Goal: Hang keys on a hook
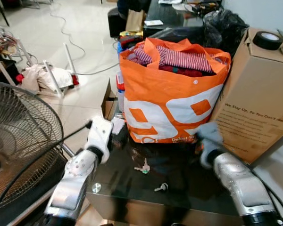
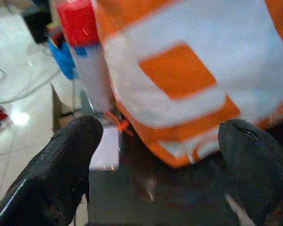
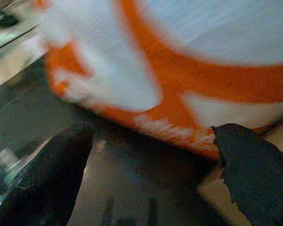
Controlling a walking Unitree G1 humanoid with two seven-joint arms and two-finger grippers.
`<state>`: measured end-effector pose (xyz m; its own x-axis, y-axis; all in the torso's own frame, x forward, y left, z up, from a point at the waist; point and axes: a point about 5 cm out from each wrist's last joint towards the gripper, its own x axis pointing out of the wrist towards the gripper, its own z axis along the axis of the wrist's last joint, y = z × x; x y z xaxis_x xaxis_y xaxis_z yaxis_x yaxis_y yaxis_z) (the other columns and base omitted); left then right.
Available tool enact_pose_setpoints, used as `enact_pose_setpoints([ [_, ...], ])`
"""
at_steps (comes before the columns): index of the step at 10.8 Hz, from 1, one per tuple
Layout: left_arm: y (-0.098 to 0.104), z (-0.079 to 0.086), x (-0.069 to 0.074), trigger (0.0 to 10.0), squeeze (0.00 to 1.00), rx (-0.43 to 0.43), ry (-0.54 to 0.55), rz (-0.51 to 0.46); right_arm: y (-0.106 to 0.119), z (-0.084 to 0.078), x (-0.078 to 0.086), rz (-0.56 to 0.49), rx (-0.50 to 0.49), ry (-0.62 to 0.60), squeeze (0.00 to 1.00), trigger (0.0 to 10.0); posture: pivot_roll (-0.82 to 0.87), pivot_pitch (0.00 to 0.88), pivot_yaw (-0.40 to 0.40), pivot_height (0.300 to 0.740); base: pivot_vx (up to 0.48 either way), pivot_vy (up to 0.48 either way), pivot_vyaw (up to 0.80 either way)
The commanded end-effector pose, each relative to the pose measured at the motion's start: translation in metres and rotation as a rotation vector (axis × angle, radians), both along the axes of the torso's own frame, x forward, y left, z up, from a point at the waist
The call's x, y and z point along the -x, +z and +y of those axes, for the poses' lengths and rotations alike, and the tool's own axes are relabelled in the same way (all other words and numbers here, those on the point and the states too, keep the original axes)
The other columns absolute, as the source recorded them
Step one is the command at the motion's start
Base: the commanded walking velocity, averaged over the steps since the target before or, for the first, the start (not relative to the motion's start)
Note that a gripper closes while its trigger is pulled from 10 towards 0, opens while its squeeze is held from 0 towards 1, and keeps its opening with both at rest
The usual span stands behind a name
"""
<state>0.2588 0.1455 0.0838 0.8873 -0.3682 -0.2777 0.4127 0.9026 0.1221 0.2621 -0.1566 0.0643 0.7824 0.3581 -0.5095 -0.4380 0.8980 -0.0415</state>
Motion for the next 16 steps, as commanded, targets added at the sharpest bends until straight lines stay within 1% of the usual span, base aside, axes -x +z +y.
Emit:
enact_pose_setpoints([
  [1, -0.004, 0.001, 0.008, 10.0, 0.14, -0.024, -0.047, 0.036, -0.007, 0.008, 0.003, 0.051, -0.001, 0.066, 1.00, 10.0, -0.01, 0.000, -0.013, 0.740, 0.000, 0.000, 0.00],
  [2, -0.009, 0.003, 0.020, 10.0, 0.14, -0.057, -0.118, 0.086, -0.018, 0.020, 0.005, 0.106, -0.003, 0.145, 1.00, 10.0, 0.01, 0.000, -0.029, 0.740, 0.000, 0.000, 0.00],
  [3, -0.011, 0.003, 0.025, 10.0, 0.13, -0.077, -0.157, 0.104, -0.022, 0.024, 0.005, 0.121, 0.005, 0.166, 1.00, 10.0, 0.02, 0.000, -0.036, 0.740, 0.000, 0.000, 0.00],
  [5, -0.018, 0.006, 0.035, 10.0, 0.13, -0.119, -0.235, 0.171, -0.035, 0.034, 0.001, 0.174, -0.005, 0.191, 1.00, 10.0, 0.03, 0.000, -0.043, 0.740, 0.000, 0.000, 0.00],
  [6, -0.022, 0.010, 0.042, 10.0, 0.13, -0.156, -0.284, 0.214, -0.045, 0.047, -0.001, 0.223, -0.025, 0.216, 1.00, 10.0, 0.03, 0.000, -0.041, 0.740, 0.000, 0.000, 0.00],
  [7, -0.023, 0.013, 0.047, 10.0, 0.13, -0.174, -0.298, 0.226, -0.052, 0.058, -0.001, 0.247, -0.063, 0.218, 0.86, 10.0, 0.04, 0.000, -0.045, 0.740, 0.000, 0.000, 0.00],
  [8, -0.023, 0.014, 0.050, 10.0, 0.13, -0.182, -0.305, 0.233, -0.057, 0.064, -0.001, 0.262, -0.087, 0.200, 0.00, 10.0, 0.04, 0.000, -0.051, 0.740, 0.000, 0.000, 0.00],
  [10, -0.021, 0.015, 0.056, 10.0, 0.14, -0.191, -0.329, 0.242, -0.067, 0.069, 0.000, 0.268, -0.082, 0.185, 0.00, 10.0, 0.05, 0.000, -0.056, 0.740, 0.000, 0.000, 0.00],
  [11, -0.021, 0.015, 0.060, 10.0, 0.14, -0.188, -0.349, 0.262, -0.073, 0.071, 0.002, 0.290, -0.107, 0.161, 0.00, 10.0, 0.05, 0.000, -0.053, 0.740, 0.000, 0.000, 0.00],
  [12, -0.021, 0.016, 0.063, 10.0, 0.14, -0.187, -0.361, 0.283, -0.074, 0.074, 0.002, 0.276, -0.152, 0.154, 0.00, 10.0, 0.05, 0.000, -0.052, 0.740, 0.000, 0.000, 0.00],
  [13, -0.021, 0.016, 0.065, 10.0, 0.14, -0.190, -0.360, 0.286, -0.075, 0.076, 0.002, 0.258, -0.160, 0.160, 0.00, 10.0, 0.06, 0.000, -0.057, 0.740, 0.000, 0.000, 0.00],
  [14, -0.020, 0.017, 0.067, 10.0, 0.14, -0.197, -0.354, 0.288, -0.076, 0.081, 0.003, 0.236, -0.157, 0.169, 0.00, 10.0, 0.07, 0.000, -0.062, 0.740, 0.000, 0.000, 0.00],
  [15, -0.019, 0.021, 0.073, 10.0, 0.14, -0.203, -0.347, 0.296, -0.077, 0.088, 0.003, 0.224, -0.157, 0.174, 0.00, 10.0, 0.08, 0.000, -0.066, 0.740, 0.000, 0.000, 0.00],
  [16, -0.018, 0.023, 0.077, 10.0, 0.14, -0.204, -0.346, 0.305, -0.080, 0.089, 0.004, 0.222, -0.130, 0.180, 0.00, 10.0, 0.09, 0.000, -0.063, 0.740, 0.000, 0.000, 0.00],
])
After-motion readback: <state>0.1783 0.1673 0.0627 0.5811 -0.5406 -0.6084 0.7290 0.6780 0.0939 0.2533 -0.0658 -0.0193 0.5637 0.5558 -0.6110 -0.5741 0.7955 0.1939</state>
